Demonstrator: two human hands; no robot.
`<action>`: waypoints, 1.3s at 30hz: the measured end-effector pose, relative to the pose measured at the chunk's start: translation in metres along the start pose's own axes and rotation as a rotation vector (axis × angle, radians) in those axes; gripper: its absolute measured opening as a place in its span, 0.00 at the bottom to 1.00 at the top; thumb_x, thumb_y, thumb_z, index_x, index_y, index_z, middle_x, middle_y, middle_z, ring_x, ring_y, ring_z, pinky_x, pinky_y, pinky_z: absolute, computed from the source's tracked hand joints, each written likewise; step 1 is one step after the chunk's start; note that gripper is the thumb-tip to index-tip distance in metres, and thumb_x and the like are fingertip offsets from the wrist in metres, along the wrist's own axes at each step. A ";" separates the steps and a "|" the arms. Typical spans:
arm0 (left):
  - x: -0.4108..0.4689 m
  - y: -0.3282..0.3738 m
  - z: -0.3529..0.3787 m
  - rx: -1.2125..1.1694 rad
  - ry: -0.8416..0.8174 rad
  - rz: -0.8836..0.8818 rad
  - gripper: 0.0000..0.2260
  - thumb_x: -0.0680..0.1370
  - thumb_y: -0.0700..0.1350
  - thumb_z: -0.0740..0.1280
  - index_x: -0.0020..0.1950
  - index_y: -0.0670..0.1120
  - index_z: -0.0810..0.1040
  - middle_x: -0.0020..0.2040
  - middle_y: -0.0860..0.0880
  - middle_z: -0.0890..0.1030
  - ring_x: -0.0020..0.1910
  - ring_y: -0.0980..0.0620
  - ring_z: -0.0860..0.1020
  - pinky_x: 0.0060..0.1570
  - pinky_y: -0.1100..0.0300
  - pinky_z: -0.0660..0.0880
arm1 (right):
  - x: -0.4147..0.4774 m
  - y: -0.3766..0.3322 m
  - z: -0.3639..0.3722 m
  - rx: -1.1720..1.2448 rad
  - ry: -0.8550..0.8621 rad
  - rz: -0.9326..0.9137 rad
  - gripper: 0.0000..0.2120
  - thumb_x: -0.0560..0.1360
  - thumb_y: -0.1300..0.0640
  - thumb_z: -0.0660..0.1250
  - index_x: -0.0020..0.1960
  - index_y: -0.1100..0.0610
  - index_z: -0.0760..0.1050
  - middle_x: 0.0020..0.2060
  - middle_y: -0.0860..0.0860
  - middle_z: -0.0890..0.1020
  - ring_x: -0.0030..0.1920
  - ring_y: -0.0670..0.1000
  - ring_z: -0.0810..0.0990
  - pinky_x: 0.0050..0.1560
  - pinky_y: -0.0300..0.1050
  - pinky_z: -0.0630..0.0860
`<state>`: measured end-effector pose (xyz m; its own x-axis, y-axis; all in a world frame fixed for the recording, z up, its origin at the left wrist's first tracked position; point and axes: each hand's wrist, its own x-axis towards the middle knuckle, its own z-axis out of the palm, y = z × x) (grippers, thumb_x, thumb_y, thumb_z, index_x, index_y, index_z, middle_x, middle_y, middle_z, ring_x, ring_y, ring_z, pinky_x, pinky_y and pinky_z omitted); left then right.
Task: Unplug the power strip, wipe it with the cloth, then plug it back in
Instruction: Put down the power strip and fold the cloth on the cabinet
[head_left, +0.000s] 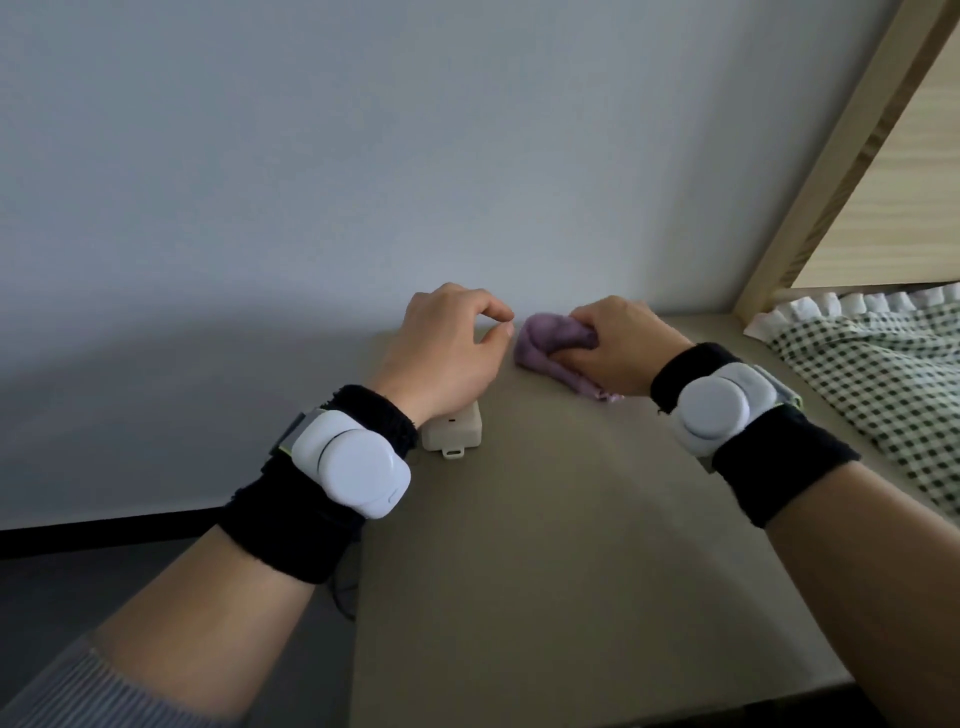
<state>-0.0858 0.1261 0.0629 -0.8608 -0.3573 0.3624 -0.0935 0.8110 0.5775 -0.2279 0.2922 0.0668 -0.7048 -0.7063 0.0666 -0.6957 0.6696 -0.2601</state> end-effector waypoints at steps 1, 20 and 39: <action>0.000 0.002 0.000 -0.003 -0.001 0.000 0.09 0.81 0.51 0.66 0.59 0.55 0.83 0.62 0.51 0.80 0.67 0.46 0.74 0.59 0.62 0.64 | -0.006 0.000 -0.005 0.046 -0.071 -0.009 0.13 0.74 0.48 0.70 0.34 0.51 0.74 0.31 0.48 0.82 0.36 0.53 0.84 0.29 0.34 0.69; 0.008 0.021 0.003 -0.011 -0.004 0.008 0.10 0.81 0.51 0.65 0.59 0.56 0.82 0.64 0.51 0.79 0.68 0.47 0.73 0.61 0.62 0.64 | -0.016 0.024 -0.008 0.189 -0.030 -0.042 0.08 0.75 0.56 0.71 0.39 0.51 0.76 0.33 0.52 0.84 0.34 0.52 0.81 0.39 0.43 0.73; 0.006 0.042 0.004 0.067 -0.075 0.025 0.11 0.82 0.49 0.64 0.61 0.53 0.82 0.62 0.53 0.82 0.62 0.53 0.77 0.58 0.62 0.68 | -0.039 0.044 -0.028 0.271 0.211 -0.005 0.11 0.74 0.59 0.72 0.56 0.53 0.84 0.45 0.54 0.85 0.49 0.58 0.83 0.46 0.44 0.72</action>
<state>-0.0968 0.1603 0.0861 -0.8981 -0.3029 0.3189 -0.1026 0.8493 0.5179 -0.2352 0.3556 0.0794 -0.7344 -0.6275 0.2586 -0.6568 0.5610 -0.5039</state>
